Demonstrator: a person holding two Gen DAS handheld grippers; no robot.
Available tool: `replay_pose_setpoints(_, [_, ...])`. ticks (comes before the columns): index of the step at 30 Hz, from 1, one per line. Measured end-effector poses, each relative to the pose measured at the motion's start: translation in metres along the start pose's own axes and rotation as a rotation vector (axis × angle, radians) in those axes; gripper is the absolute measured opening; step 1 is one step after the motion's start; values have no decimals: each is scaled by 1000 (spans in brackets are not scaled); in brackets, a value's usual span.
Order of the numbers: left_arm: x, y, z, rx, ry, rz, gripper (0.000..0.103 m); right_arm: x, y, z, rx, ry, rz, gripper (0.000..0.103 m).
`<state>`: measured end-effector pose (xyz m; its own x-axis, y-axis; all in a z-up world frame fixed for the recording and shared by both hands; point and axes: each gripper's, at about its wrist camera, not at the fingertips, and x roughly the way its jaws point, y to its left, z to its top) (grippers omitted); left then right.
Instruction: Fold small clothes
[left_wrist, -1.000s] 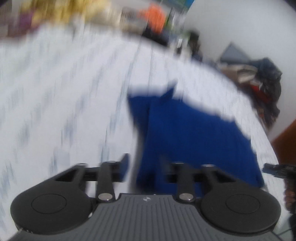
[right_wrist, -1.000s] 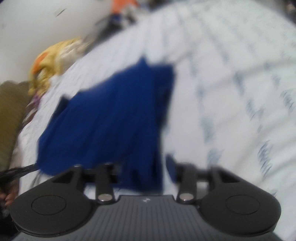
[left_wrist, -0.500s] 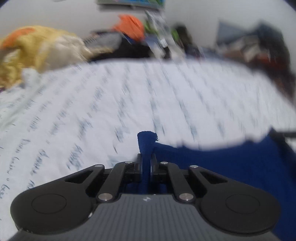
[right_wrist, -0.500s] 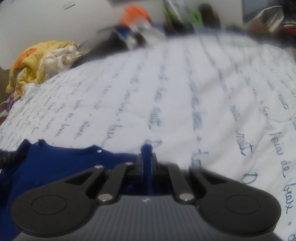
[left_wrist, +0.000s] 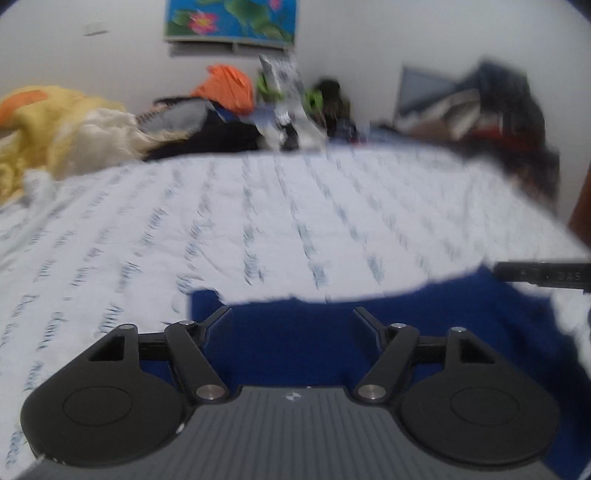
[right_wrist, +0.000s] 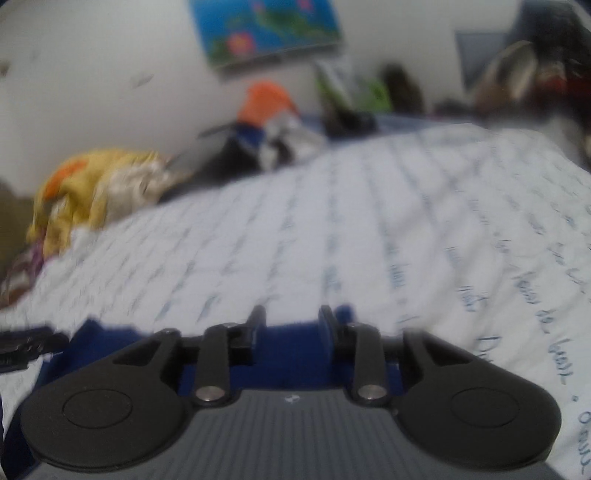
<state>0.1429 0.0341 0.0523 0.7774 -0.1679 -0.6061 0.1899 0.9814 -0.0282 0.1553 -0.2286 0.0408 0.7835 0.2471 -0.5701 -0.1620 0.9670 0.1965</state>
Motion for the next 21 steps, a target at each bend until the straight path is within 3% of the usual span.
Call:
replay_pose_setpoints(1, [15,-2,-4,17,43,31,71,11,6,-5,-46,41,-26,32])
replay_pose_setpoints(2, [31,2,-12,34,80,59,82,24,6,-13,-94,85,-67,31])
replay_pose_setpoints(3, [33,13,-22,13,18,50,90,23,2,-26,-159,8,-58,32])
replay_pose_setpoints(4, [32,23,-25,-23,16,12,90,23,-7,-31,-172,-11,-38,34])
replay_pose_setpoints(5, [31,29,-25,-39,10,-13,89,20,-19,-30,-108,-5,-8,34])
replay_pose_setpoints(7, [33,26,-26,-18,8,0,90,18,-28,-32,-74,-14,16,34])
replay_pose_setpoints(12, [26,19,-29,0,7,36,94,22,2,-37,-216,-25,-106,36])
replay_pose_setpoints(15, [25,18,-29,0,7,37,94,27,12,-37,-248,-36,-176,49])
replay_pose_setpoints(17, [25,18,-29,-1,6,36,94,32,13,-35,-245,-38,-239,71])
replay_pose_setpoints(21, [19,15,-34,0,2,42,94,33,10,-32,-228,-36,-249,73])
